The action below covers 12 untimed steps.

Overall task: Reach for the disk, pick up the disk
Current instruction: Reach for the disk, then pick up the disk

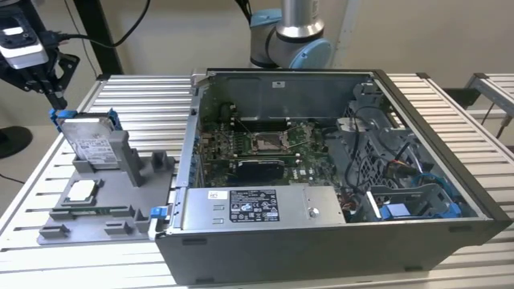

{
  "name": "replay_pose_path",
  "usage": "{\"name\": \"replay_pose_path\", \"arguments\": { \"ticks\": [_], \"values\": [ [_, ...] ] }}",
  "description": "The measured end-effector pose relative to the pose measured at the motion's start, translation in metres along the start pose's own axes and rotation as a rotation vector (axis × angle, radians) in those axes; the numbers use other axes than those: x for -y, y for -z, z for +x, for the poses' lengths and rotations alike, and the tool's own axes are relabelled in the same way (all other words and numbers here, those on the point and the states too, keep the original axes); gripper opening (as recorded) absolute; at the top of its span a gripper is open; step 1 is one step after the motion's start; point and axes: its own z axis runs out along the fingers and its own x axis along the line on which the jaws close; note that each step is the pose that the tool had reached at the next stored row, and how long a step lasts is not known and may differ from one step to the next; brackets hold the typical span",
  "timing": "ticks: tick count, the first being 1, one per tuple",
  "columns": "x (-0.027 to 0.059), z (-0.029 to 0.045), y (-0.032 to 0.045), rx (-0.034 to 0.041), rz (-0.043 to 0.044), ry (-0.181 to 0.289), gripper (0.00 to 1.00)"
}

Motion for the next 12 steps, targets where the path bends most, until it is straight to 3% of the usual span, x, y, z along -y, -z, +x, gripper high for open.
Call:
{"name": "replay_pose_path", "arguments": {
  "ticks": [12],
  "values": [
    [0.0000, 0.0000, 0.0000, -0.0037, 0.0010, 0.095, 0.00]
  ]
}}
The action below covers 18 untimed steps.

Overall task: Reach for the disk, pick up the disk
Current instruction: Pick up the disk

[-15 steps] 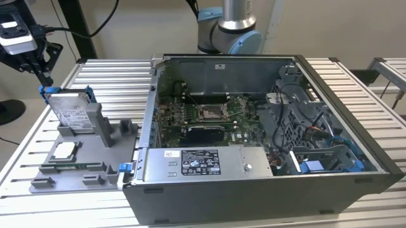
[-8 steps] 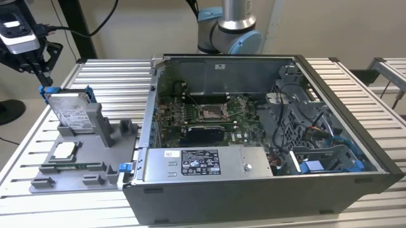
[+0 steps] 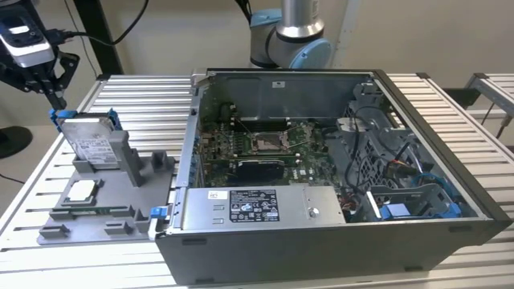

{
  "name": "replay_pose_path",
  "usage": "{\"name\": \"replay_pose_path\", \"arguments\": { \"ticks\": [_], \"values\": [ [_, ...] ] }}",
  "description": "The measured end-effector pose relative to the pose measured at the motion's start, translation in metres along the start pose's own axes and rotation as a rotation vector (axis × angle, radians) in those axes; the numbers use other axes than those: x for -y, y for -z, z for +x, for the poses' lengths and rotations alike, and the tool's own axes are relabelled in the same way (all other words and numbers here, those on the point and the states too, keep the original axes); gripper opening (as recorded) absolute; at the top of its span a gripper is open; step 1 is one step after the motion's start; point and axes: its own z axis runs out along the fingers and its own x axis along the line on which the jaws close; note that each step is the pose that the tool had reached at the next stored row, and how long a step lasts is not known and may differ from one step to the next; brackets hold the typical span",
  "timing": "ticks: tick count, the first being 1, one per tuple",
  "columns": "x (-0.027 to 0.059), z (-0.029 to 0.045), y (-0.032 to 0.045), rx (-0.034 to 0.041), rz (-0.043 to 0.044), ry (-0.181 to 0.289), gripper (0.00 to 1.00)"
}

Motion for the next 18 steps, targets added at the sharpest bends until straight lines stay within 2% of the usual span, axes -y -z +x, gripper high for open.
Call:
{"name": "replay_pose_path", "arguments": {
  "ticks": [11, 18],
  "values": [
    [0.0000, 0.0000, 0.0001, -0.0038, 0.0004, 0.101, 0.00],
    [0.0000, 0.0000, 0.0001, -0.0072, 0.0007, 0.192, 0.00]
  ]
}}
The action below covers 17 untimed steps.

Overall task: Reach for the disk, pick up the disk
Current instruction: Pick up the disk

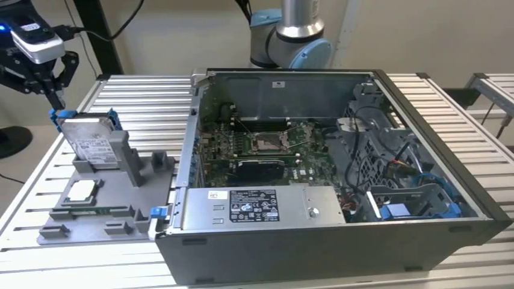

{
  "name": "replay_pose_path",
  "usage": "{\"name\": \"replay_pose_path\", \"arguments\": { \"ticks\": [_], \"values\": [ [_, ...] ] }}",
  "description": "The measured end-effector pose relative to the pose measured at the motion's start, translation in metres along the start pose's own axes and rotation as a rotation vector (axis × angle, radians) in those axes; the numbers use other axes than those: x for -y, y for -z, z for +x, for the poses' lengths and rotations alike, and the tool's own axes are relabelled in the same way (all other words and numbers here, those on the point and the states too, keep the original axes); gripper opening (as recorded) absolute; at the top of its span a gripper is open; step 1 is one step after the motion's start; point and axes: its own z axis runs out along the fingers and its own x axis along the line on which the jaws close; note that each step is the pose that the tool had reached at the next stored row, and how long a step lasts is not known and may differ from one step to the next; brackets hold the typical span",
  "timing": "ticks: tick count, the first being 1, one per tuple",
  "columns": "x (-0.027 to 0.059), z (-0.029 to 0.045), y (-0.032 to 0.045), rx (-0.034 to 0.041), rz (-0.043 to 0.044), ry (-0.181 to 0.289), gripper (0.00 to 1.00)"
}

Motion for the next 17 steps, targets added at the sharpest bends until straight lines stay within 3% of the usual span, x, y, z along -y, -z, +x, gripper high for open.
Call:
{"name": "replay_pose_path", "arguments": {
  "ticks": [17],
  "values": [
    [0.0000, 0.0000, 0.0003, -0.0065, 0.0000, 0.182, 0.00]
  ]
}}
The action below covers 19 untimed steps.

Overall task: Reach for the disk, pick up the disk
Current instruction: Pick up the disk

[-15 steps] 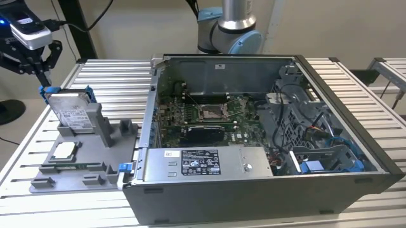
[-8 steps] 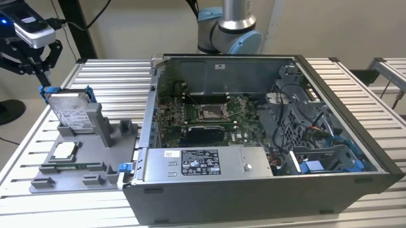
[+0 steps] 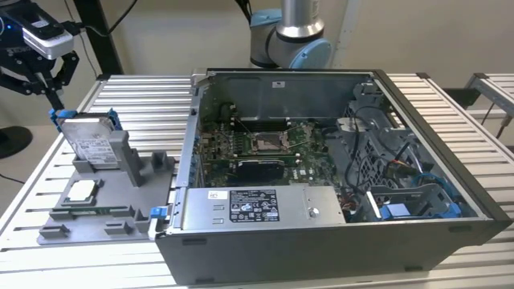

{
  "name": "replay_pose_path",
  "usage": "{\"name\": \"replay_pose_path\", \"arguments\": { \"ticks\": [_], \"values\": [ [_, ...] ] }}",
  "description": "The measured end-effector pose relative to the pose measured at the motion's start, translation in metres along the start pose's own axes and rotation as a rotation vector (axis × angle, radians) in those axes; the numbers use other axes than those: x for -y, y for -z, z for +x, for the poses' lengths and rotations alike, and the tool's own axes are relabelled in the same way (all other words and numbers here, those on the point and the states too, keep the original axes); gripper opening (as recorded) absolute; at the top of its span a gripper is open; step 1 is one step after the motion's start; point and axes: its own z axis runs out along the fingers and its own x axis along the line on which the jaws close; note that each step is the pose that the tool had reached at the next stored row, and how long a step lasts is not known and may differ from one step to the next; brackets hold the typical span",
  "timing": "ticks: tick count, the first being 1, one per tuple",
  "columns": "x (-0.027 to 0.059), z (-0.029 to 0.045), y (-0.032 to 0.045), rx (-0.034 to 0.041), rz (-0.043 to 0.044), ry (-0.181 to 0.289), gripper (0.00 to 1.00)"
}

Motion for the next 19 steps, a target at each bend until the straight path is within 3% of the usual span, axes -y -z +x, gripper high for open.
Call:
{"name": "replay_pose_path", "arguments": {
  "ticks": [8, 19],
  "values": [
    [0.0000, 0.0000, 0.0007, -0.0026, 0.0002, 0.071, 0.00],
    [0.0000, 0.0000, 0.0014, -0.0077, 0.0004, 0.205, 0.00]
  ]
}}
